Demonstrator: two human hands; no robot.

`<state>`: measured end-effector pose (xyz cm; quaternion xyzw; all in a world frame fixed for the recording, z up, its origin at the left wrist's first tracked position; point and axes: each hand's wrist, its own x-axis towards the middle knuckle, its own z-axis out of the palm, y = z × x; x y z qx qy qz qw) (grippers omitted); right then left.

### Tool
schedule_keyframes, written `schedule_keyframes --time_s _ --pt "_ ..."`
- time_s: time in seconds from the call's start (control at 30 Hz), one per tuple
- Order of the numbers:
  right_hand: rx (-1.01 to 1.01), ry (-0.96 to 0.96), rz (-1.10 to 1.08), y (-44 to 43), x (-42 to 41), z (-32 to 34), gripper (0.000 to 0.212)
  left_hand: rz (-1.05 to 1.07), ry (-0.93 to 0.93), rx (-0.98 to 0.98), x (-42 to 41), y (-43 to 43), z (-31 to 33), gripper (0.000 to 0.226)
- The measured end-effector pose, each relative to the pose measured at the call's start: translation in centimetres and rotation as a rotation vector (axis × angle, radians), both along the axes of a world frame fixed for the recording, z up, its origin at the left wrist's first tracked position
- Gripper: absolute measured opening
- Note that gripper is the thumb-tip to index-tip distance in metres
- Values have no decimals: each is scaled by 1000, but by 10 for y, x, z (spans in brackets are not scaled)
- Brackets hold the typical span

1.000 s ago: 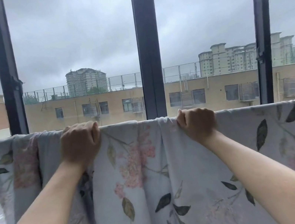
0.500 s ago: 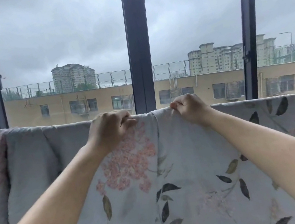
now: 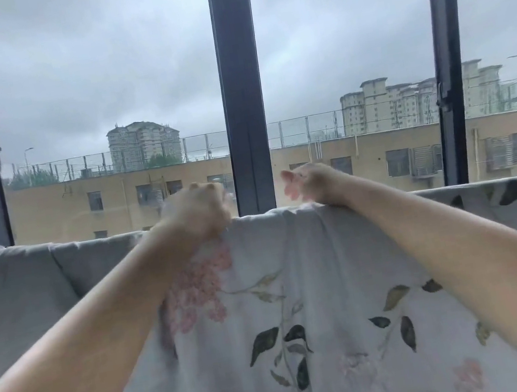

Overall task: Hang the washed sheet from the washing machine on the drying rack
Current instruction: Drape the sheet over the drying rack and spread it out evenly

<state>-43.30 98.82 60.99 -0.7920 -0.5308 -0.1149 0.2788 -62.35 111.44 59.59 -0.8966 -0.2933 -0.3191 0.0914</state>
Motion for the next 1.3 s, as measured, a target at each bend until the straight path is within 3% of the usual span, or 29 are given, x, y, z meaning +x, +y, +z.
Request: schedule_keyframes --time_s 0.07,0.2,0.3,0.4,0.47,0.57,0.73,0.8,0.87,0.93,1.03,1.17,1.3 --pt "203 -62 7 -35 12 -5 49 -156 -42 51 5 -35 -17 32" --pt "375 -438 -123 -112 44 -42 51 -315 -170 348 35 -73 -43 26" --pt "306 -561 -206 -143 68 -69 64 -319 -151 391 62 -88 -53 28" --pt "221 -587 -257 -149 76 -63 59 -247 -110 341 77 -91 -50 38" --pt "75 -486 -276 -147 80 -47 60 -185 -74 287 77 -81 -43 47" --pt "-215 -185 -218 -140 93 -24 71 -118 7 173 68 -65 -35 63" --pt "-388 159 -57 -137 93 -5 62 44 148 -78 64 -66 -15 73" --pt "-333 144 -10 -139 92 -8 58 65 150 -125 65 -71 -13 68" --pt "-158 -121 -18 -147 100 -22 54 46 74 -49 68 -80 -26 58" --pt "69 -439 -96 -161 113 -43 62 32 -96 157 75 -90 -45 54" --pt "255 -658 -166 -186 132 -62 61 -24 -242 337 93 -114 -63 42" --pt "255 -629 -170 -212 151 -66 49 -168 -206 407 134 -154 -64 36" --pt "299 -428 -422 -267 200 -70 61 -332 -175 366 171 -191 -57 29"
